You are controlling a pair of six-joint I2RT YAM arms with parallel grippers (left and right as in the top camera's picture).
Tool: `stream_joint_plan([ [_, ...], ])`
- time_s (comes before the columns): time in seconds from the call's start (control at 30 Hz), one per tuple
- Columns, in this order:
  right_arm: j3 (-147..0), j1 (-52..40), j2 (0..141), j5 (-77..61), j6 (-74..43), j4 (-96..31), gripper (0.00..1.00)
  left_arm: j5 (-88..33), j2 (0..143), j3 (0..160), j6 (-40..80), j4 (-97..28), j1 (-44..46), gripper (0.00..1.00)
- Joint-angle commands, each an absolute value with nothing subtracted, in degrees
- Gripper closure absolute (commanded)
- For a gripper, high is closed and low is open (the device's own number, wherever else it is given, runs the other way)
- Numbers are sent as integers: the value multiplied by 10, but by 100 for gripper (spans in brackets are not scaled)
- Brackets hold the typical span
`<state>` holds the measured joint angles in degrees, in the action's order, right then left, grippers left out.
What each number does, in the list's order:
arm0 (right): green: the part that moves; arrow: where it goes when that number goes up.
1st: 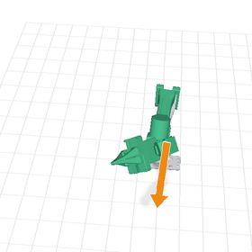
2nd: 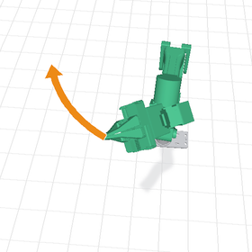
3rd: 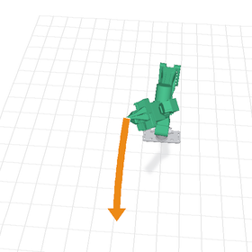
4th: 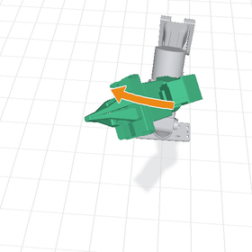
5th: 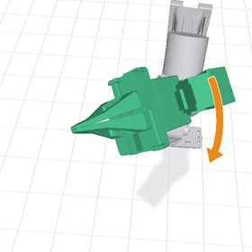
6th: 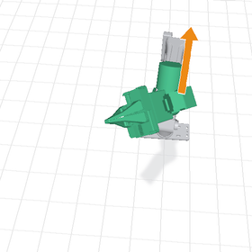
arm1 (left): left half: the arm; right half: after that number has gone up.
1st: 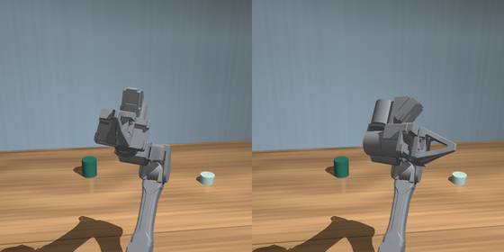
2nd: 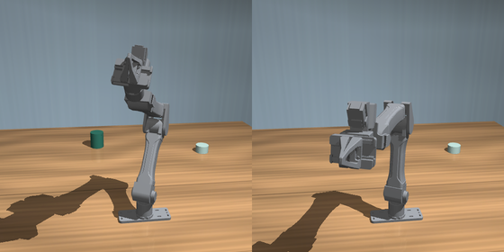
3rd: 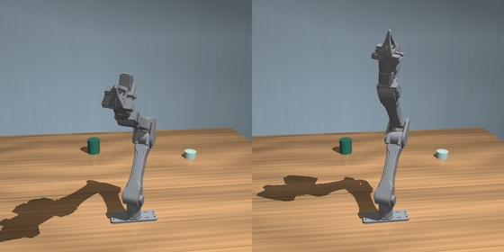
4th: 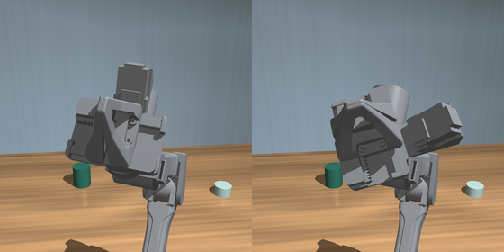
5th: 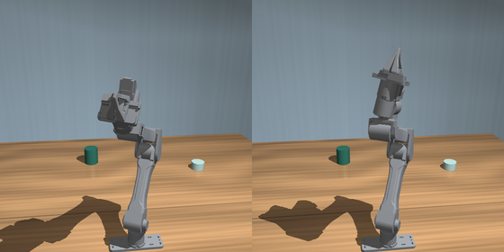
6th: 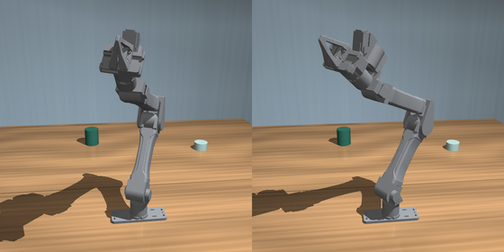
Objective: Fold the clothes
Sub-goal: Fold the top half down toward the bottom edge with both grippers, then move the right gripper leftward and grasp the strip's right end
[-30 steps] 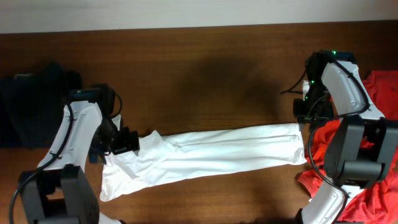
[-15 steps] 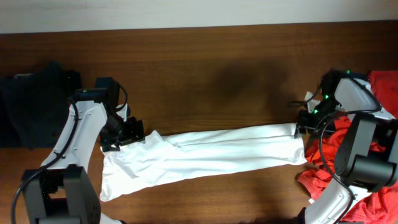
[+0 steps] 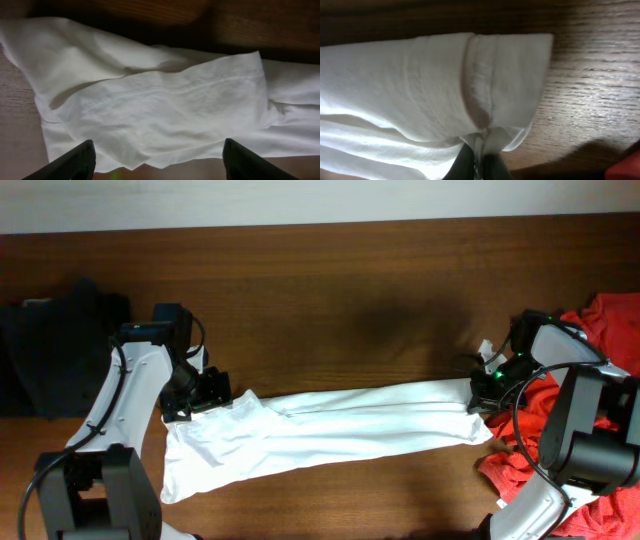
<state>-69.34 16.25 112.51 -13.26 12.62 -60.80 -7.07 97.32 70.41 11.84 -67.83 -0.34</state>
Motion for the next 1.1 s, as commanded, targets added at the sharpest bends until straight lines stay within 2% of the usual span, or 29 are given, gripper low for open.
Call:
stream_joint_plan([
  [0.0, -746, 163, 1139, -139, 130, -650, 96, -29, 964, 704, 124, -681, -3, 19],
  [0.1, -866, 165, 1139, -57, 65, -754, 96, -25, 964, 704, 124, -684, -17, 19],
  [0.17, -915, 154, 1138, -58, 55, -799, 96, -25, 964, 704, 124, -683, -26, 19],
  [0.33, -923, 52, 1129, -64, 50, -822, 96, -26, 964, 704, 124, -681, -27, 14],
  [0.5, -920, -91, 1130, -64, -21, -823, 96, -27, 964, 704, 124, -681, -27, 13],
  [0.53, -917, -114, 1130, -64, -25, -821, 96, -27, 964, 704, 124, -681, -27, 7],
  [0.67, -882, -213, 1130, -72, -81, -773, 96, -28, 964, 704, 124, -681, -27, 7],
  [0.8, -871, -263, 1130, -88, -95, -732, 96, -28, 964, 704, 126, -681, -27, 7],
  [1.07, -870, -296, 1130, -110, -95, -710, 94, -28, 964, 704, 128, -681, -27, 7],
])
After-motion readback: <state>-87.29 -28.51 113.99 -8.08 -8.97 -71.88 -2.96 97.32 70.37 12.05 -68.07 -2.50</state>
